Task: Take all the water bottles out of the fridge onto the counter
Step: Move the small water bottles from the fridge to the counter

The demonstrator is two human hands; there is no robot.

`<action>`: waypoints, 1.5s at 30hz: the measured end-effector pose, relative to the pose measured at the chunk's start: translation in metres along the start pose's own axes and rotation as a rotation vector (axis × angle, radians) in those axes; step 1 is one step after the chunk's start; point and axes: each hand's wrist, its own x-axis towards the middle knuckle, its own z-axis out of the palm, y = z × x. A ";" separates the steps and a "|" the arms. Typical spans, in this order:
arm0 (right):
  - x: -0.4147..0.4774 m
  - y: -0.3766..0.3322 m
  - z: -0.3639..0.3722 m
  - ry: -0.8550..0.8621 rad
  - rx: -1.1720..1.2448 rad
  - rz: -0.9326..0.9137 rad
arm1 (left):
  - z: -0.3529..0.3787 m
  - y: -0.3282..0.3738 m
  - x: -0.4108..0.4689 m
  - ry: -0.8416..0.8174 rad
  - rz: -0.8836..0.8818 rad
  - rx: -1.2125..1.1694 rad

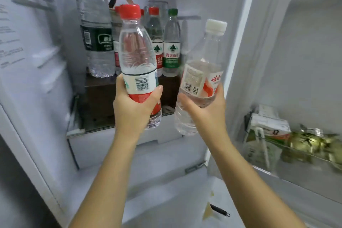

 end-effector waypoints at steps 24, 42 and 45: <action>-0.278 -0.151 -0.363 0.519 -0.526 -0.091 | 0.141 0.164 -0.390 -0.685 -0.086 -0.393; -0.370 -0.174 -0.604 1.005 -0.877 0.142 | 0.350 0.230 -0.563 -1.198 -0.103 -0.561; -0.366 -0.171 -0.652 1.063 -0.918 0.186 | 0.401 0.243 -0.584 -1.287 -0.104 -0.600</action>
